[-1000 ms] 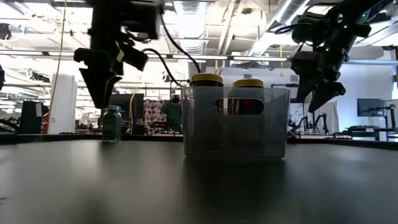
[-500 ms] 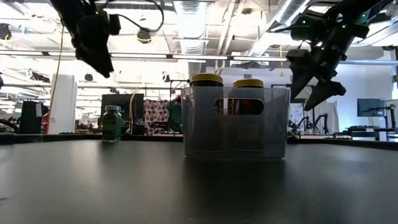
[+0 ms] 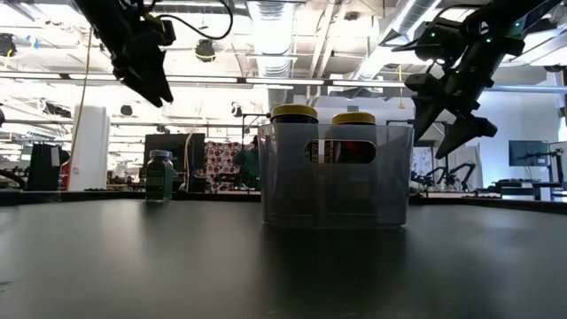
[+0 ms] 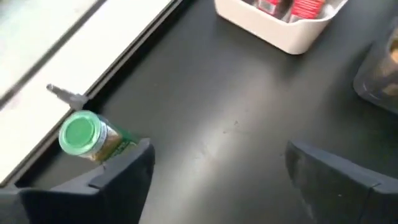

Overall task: Sort spices by type
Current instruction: Put the green seasoning bottle into the transparent bin

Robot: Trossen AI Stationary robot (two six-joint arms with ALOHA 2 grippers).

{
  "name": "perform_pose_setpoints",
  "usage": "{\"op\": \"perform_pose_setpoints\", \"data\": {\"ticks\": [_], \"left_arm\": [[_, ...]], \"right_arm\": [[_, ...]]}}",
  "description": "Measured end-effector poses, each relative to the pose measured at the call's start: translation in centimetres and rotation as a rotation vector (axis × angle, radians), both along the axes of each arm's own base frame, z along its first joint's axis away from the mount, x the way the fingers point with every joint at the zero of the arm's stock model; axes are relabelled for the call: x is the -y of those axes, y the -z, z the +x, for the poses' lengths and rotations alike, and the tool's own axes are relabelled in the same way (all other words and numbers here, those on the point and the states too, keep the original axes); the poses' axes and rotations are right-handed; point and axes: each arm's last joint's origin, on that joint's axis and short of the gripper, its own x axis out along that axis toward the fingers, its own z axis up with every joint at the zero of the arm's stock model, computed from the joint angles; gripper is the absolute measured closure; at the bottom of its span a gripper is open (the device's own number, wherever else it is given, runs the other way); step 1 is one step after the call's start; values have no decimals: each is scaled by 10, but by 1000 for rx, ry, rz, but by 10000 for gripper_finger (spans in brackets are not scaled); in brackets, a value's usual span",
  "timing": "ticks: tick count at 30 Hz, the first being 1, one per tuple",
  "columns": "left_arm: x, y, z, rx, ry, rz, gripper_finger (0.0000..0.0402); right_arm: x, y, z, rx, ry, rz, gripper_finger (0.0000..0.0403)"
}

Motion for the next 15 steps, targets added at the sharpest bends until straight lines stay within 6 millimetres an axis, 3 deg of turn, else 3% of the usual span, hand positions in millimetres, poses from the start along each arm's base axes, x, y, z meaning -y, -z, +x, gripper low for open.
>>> {"op": "perform_pose_setpoints", "data": {"ticks": [4,15], "left_arm": [[-2,4,5,3,-50,-37,44],[-12,10,21,-16,-52,-31,42]], "right_arm": [[2,0,-1,0,12,0,77],[3,0,-2,1,32,5,77]]}}
